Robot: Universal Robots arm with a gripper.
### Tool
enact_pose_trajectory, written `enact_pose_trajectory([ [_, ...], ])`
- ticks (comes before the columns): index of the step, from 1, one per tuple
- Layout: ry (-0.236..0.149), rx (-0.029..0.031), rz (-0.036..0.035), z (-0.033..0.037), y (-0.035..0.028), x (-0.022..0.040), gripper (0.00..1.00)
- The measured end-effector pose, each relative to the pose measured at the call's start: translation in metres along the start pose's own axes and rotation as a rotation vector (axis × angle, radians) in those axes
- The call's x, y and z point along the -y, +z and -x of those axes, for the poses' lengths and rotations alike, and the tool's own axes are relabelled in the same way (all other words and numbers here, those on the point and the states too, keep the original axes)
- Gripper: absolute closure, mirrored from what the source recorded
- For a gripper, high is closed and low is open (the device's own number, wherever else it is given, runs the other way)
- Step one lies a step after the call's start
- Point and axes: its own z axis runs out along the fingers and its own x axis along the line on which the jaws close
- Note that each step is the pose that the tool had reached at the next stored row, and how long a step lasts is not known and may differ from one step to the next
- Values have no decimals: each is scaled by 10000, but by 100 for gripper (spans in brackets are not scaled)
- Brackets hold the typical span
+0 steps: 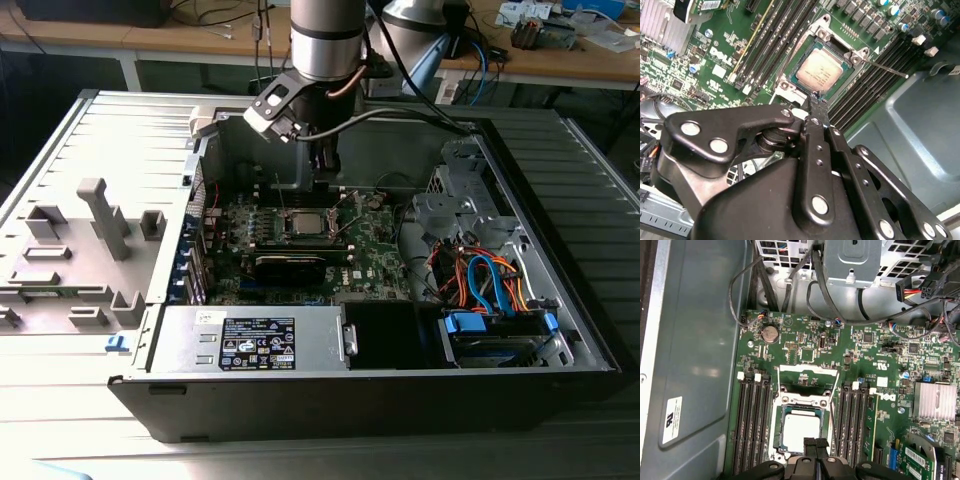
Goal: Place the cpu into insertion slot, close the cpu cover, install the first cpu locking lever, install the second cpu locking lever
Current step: 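Close the cpu cover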
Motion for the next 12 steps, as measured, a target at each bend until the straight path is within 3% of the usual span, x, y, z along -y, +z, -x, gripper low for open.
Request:
enact_pose_trajectory([
  [4,0,0,-1,9,3,-85,89],
  [12,-1,-1,0,18,6,-176,89],
])
